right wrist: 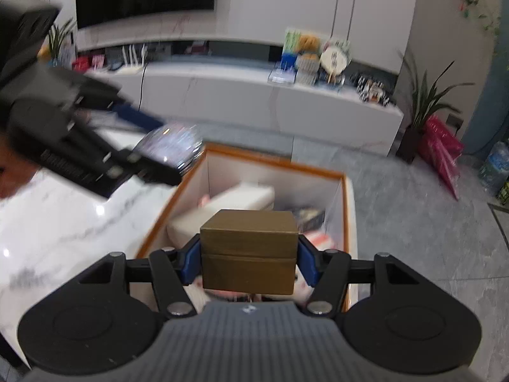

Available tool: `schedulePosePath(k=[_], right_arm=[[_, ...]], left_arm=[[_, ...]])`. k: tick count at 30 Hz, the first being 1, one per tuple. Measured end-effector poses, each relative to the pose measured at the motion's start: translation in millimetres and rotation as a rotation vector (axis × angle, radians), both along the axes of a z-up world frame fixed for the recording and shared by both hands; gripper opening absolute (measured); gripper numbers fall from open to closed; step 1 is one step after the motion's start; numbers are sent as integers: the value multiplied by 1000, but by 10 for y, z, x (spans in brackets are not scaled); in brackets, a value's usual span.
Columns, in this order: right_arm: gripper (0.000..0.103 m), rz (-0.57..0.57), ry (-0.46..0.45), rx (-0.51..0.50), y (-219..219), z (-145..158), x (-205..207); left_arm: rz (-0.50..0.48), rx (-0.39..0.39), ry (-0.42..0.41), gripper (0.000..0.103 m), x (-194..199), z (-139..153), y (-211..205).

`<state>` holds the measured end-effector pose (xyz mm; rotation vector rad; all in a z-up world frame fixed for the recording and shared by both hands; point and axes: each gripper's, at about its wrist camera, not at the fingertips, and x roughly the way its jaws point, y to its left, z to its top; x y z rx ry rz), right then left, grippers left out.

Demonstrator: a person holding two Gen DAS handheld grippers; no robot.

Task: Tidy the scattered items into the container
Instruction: 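Carry the compact and brown cube with both tools over the orange box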

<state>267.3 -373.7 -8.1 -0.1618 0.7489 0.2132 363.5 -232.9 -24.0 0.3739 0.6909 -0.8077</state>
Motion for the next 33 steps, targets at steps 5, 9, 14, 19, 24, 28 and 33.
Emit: schedulePosePath(k=[5,9,14,19,24,28,33], right_arm=[[63,43,87,-29,-58,-191,-18],[63,60,128,-35,-105,-229,-39],[63,56,181,-65,-99,-302,-75],[63,37,208,-92,-121,-397,-21],[63,34,223,-112,-115,-426,3],[63,30,232,-112,-146,-445,32],[63,26,242,-148,-106,-491,52]], left_arm=[[-14,23,20,84,72,-168,-227],[-9,45,25,84,149,-268,-376],[4,89,28,84,303,-362,-550],[11,109,39,84,424,-448,-724],[25,145,65,84,570,-569,-874],[45,145,111,84,671,-658,-925],[58,159,118,84,745,-718,-993]])
